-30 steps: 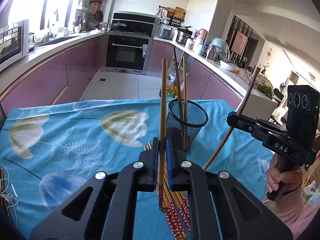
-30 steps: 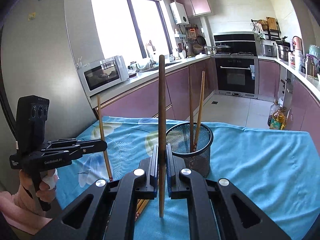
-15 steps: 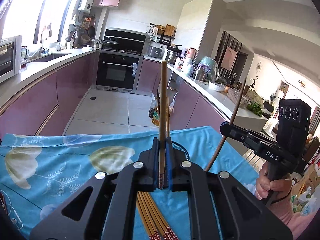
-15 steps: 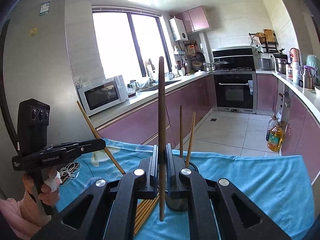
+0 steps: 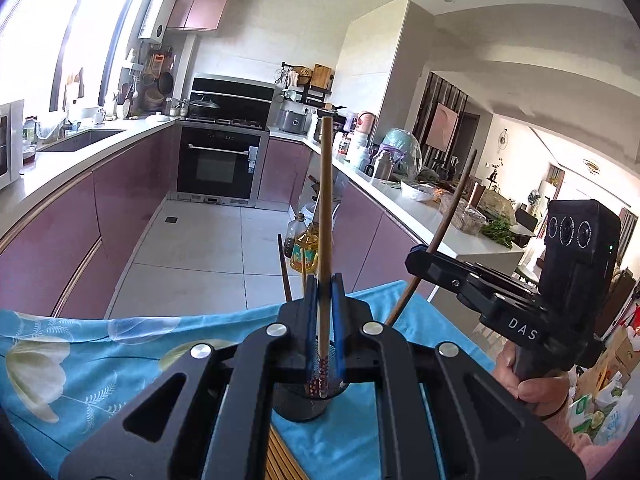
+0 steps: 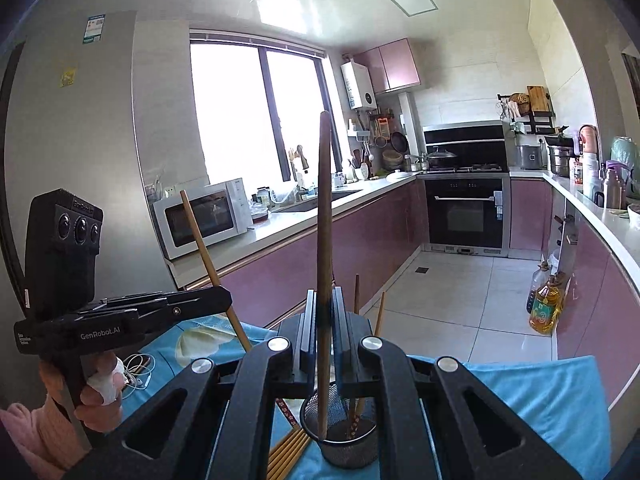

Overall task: Organize utensils
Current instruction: 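Lower both chopsticks into the black mesh cup and open both tools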

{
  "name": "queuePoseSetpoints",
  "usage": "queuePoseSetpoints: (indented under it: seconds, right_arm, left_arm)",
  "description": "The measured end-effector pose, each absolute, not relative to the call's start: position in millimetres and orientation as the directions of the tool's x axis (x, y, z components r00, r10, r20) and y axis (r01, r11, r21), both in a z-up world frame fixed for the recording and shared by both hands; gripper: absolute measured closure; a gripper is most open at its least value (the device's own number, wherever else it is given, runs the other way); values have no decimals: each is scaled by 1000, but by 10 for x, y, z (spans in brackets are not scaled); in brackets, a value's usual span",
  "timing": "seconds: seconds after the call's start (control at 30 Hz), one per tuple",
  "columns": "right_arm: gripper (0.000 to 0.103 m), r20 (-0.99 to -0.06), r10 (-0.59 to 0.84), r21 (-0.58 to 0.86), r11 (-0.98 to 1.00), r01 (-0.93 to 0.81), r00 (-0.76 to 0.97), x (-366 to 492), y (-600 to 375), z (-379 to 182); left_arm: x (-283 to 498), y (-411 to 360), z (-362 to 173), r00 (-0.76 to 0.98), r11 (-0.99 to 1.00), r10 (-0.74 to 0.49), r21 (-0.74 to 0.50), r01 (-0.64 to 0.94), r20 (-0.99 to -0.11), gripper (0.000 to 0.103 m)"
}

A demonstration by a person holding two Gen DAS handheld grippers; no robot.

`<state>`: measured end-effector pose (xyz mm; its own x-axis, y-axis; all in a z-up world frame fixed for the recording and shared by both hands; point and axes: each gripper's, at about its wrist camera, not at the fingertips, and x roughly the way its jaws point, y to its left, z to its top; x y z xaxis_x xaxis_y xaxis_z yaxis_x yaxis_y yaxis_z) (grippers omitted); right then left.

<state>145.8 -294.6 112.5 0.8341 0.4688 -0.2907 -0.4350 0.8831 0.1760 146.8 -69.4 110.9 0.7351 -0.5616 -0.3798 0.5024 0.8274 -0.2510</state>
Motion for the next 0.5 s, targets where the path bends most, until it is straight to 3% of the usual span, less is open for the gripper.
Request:
queuePoseSetpoints:
  seconds: [0.13, 0.5]
  right_arm:
    - [97, -314, 453, 173, 891, -419, 834, 1559, -2925, 1044]
    - [97, -446, 425, 176, 904, -389, 787, 1812, -2824, 655]
  left_arm:
    - [1555, -811, 1071, 733, 829, -559, -245, 503, -388, 95]
    - [1887, -1010, 588, 683, 855, -506, -207, 475, -527, 95]
